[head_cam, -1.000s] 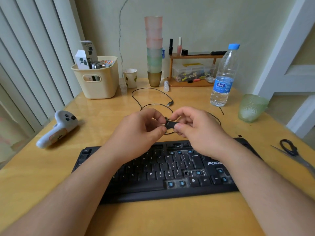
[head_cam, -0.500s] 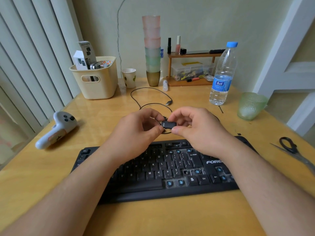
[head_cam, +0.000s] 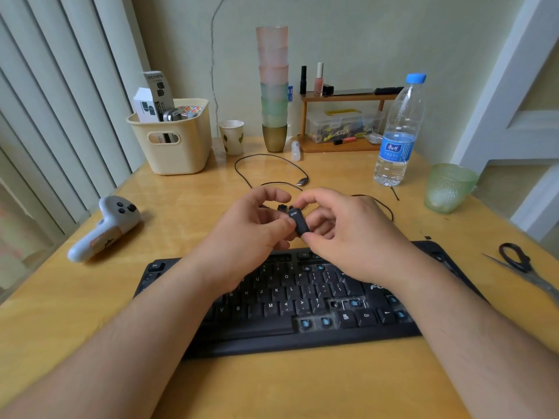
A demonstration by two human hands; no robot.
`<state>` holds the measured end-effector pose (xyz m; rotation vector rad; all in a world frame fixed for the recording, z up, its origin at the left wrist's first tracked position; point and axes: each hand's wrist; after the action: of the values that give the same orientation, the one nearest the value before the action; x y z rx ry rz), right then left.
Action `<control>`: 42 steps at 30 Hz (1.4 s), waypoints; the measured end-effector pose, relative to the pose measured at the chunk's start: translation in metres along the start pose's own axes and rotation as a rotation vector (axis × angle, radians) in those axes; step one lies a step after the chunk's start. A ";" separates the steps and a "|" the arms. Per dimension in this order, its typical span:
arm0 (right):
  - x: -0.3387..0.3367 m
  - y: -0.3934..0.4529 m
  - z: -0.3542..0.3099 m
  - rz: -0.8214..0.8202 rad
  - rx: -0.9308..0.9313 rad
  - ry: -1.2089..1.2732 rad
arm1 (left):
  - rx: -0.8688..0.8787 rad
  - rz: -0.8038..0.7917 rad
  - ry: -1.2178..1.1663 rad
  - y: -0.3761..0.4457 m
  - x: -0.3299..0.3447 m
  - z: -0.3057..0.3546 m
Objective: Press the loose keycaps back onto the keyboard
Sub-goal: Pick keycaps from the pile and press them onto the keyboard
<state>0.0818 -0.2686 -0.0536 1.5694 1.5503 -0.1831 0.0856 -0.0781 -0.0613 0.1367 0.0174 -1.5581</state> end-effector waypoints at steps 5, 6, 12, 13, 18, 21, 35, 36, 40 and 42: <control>-0.004 -0.001 -0.005 -0.009 -0.095 -0.148 | 0.013 -0.077 0.058 -0.005 0.002 0.003; -0.006 -0.001 -0.006 -0.005 -0.113 -0.184 | 0.025 -0.085 0.078 -0.007 0.003 0.004; -0.026 -0.002 -0.025 -0.078 -0.190 -0.420 | 0.121 -0.151 0.158 -0.016 0.009 0.013; -0.035 -0.005 -0.026 -0.107 -0.187 -0.479 | 0.144 -0.184 0.178 -0.017 0.011 0.014; -0.128 -0.031 0.009 -0.141 0.095 -0.366 | 0.333 -0.294 0.443 -0.027 0.027 0.012; -0.179 -0.055 0.045 -0.142 0.291 -0.268 | 0.434 -0.332 0.623 -0.032 0.039 0.016; -0.165 -0.087 0.102 -0.303 0.381 -0.126 | 0.758 -0.439 0.917 -0.043 0.143 0.022; -0.164 -0.085 0.102 -0.317 0.383 -0.129 | 0.737 -0.427 0.924 -0.041 0.147 0.020; -0.163 -0.079 0.102 -0.351 0.392 -0.109 | 0.716 -0.377 0.946 -0.042 0.153 0.012; -0.163 -0.076 0.101 -0.376 0.403 -0.104 | 0.728 -0.369 0.952 -0.045 0.152 0.008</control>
<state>0.0299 -0.4676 -0.0425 1.5176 1.7902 -0.8170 0.0427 -0.2304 -0.0711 1.5053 0.2345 -1.6630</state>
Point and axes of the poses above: each hand's wrist, its own y-axis towards the middle knuckle, its own x-axis out of the palm, z = x × y, and after that the axes turned 11 degrees about z, right-handed
